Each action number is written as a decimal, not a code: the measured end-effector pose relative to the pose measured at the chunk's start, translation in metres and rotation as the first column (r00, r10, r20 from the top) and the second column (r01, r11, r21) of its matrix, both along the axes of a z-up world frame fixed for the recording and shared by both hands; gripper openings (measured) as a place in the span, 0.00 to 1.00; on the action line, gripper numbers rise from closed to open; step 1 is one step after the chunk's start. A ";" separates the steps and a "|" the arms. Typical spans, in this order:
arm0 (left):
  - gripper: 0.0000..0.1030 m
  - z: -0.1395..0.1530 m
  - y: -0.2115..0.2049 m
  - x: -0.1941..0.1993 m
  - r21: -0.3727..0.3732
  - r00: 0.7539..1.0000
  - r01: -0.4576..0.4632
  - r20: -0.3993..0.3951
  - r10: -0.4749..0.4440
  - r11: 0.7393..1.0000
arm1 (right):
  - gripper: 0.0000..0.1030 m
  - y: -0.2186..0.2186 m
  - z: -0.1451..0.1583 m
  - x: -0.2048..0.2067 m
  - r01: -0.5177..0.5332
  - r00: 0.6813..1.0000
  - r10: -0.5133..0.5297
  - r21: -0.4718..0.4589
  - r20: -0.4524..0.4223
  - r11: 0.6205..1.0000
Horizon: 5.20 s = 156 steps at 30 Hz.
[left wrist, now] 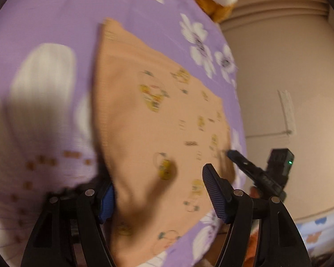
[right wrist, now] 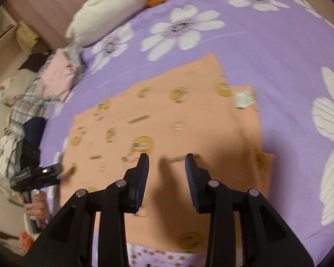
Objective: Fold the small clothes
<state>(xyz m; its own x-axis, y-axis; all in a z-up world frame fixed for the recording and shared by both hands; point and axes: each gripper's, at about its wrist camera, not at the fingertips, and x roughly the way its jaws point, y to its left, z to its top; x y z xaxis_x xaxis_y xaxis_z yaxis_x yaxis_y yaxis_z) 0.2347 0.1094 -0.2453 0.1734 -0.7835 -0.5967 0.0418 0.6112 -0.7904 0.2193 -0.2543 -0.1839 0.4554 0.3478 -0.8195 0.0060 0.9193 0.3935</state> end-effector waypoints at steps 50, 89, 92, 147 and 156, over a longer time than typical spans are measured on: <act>0.13 0.076 -0.152 -0.009 0.345 0.986 -0.128 0.145 0.082 0.930 | 0.00 -0.010 -0.041 0.005 0.085 0.956 0.003 0.286 -0.294 0.955; 0.72 0.034 -0.100 -0.047 0.314 0.960 -0.233 -0.074 0.268 0.920 | 0.15 -0.049 -0.042 0.030 0.151 0.973 -0.053 0.444 -0.226 0.883; 0.72 0.034 -0.104 -0.051 0.353 0.966 -0.215 -0.061 0.252 0.911 | 0.13 -0.030 -0.035 0.037 0.090 0.984 -0.043 0.273 -0.171 0.958; 0.73 0.020 -0.144 -0.051 0.532 0.993 -0.074 -0.041 0.113 0.844 | 0.46 -0.055 -0.041 0.034 0.062 0.970 0.011 0.295 -0.241 0.953; 0.73 0.019 -0.148 -0.049 0.543 0.994 -0.066 -0.041 0.105 0.837 | 0.37 -0.055 -0.049 0.042 0.012 0.978 0.104 0.551 -0.179 0.835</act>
<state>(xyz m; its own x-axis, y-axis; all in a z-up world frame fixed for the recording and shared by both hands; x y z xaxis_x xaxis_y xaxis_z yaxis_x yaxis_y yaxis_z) 0.1855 -0.0384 -0.2267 0.1694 -0.3177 -0.9329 -0.0714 0.9402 -0.3331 0.2617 -0.3091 -0.2327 0.2797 0.7812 -0.5581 0.0984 0.5550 0.8260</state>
